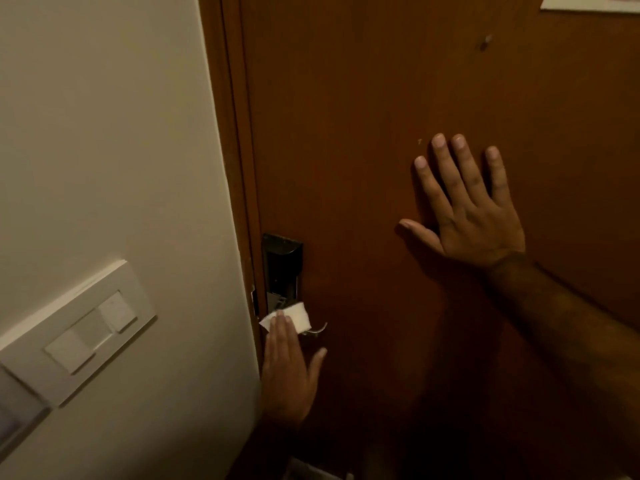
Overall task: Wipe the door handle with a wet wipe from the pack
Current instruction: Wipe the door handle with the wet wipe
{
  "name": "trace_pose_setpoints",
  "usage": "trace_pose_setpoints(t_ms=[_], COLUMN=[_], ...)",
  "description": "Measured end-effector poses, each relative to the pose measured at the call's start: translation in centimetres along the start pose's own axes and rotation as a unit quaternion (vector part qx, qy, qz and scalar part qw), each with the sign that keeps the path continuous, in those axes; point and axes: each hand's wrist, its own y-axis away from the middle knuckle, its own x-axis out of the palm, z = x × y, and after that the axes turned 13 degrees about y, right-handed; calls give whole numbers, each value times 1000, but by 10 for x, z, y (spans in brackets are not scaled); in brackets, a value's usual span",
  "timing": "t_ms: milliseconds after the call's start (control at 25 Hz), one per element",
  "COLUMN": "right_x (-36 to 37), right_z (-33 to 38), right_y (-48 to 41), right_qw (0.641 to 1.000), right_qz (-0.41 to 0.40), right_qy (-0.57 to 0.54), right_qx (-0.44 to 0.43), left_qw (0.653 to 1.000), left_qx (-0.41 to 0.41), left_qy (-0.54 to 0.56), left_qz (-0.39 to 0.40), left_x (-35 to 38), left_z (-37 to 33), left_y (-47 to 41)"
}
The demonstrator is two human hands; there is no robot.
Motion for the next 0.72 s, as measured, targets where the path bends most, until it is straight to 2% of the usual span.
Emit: trace_pose_setpoints(t_ms=[120, 240, 400, 480, 640, 720], right_x=[0, -2, 0, 0, 0, 0], right_z=[0, 1, 1, 0, 0, 0], right_y=[0, -1, -4, -4, -2, -3], right_qw=[1000, 1000, 1000, 1000, 1000, 1000], right_qz=[-7, -7, -17, -21, -26, -24], right_qy=[0, -1, -4, -8, -6, -8], right_qx=[0, 1, -3, -1, 1, 1], left_qw=[995, 978, 904, 871, 846, 847], left_qx=[-68, -136, -208, -229, -266, -264], left_qy=[59, 148, 371, 429, 435, 423], left_qz=[-49, -53, -48, -71, -155, -183], left_x=[1, 20, 37, 40, 28, 22], left_z=[-21, -58, -107, -117, -92, -78], left_y=[-8, 13, 23, 12, -34, -48])
